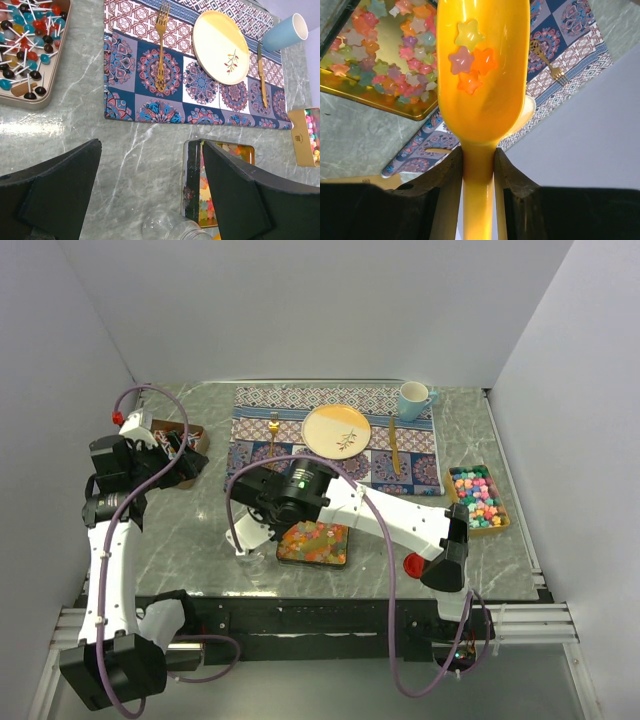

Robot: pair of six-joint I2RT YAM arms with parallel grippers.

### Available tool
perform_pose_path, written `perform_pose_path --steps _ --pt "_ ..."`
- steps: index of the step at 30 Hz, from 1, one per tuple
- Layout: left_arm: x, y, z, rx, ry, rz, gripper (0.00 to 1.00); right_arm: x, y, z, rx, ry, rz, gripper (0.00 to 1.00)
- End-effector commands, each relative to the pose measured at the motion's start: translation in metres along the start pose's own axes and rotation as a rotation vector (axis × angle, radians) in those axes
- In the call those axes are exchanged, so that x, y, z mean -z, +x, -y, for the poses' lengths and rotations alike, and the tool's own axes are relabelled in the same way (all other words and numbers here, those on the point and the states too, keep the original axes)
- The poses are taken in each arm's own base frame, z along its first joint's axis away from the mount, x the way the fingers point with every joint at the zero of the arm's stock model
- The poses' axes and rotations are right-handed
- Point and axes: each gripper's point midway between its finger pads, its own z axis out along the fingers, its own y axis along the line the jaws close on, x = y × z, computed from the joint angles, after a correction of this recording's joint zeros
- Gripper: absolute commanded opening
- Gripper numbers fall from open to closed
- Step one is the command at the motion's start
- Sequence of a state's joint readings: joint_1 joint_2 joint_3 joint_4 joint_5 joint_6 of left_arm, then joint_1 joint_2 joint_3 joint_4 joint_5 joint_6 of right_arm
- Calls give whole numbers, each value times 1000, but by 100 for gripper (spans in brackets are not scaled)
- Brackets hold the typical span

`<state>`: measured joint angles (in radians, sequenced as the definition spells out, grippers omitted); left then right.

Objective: Pack the candies
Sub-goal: Place the fake candies in the packing bottle.

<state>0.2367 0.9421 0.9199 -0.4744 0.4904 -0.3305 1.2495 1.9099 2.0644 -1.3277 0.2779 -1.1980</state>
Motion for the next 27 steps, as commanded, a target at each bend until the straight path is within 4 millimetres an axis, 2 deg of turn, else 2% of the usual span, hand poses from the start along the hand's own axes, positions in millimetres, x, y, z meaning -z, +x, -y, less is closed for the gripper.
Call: perform_pose_path --steps 1,9,20,24,26,27 --pt "6 -12 8 -24 28 52 89 21 24 -1 271 -30 -137 0" --pt "9 -13 9 -25 28 65 89 15 20 -13 351 -59 -196 0" --pt "18 -15 4 -14 4 97 89 13 19 -10 353 -48 -255 0" --pt "22 -16 5 -21 7 105 89 17 17 -6 330 -27 -232 0" --pt "24 -19 9 -38 20 112 89 25 21 2 283 4 -214 0" --pt "26 -19 17 -52 60 108 89 30 23 4 244 18 -196 0"
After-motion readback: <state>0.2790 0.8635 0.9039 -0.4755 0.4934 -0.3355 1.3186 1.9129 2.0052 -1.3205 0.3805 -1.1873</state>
